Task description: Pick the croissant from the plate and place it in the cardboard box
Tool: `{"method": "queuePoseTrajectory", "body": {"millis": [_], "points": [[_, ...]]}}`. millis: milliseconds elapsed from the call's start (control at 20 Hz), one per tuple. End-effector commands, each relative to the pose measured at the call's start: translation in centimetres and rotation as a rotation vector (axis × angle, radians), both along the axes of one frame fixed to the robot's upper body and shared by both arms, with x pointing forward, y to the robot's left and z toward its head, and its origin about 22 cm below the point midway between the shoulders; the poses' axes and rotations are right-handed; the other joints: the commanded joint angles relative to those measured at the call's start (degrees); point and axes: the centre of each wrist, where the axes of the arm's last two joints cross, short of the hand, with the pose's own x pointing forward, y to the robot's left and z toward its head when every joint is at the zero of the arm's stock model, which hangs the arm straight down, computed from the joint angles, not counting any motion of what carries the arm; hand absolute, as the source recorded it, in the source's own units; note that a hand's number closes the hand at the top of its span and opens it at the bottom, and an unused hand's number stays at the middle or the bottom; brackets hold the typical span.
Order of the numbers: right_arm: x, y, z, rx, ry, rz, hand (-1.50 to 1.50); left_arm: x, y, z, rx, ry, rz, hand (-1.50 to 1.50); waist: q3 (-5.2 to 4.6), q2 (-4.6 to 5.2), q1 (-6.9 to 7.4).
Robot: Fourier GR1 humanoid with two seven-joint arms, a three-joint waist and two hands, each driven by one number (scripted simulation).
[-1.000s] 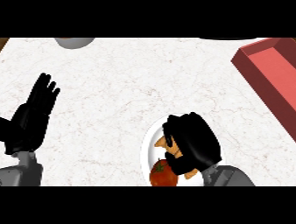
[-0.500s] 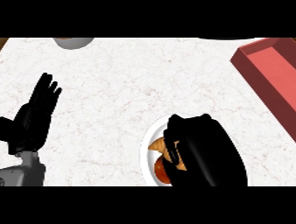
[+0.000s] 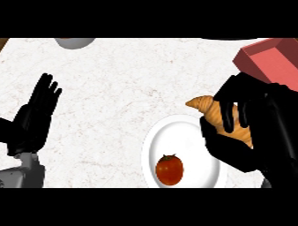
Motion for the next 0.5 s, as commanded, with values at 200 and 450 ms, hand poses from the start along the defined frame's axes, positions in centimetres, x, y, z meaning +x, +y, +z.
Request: {"method": "queuePoseTrajectory", "body": {"millis": [200,450], "points": [[5.5,-6.6,1.9,0.033,0.025,-0.142,1.50,0.5,0.4,0.3,0.005,-0.008,-0.003,0.00,0.02,0.16,0.21],[7.6,-11.8,0.8,0.019,0.001,-0.237,1.50,0.2,-0.1,0.1,-0.002,-0.011,-0.004,0.00,0.04,0.23,0.22]]}}
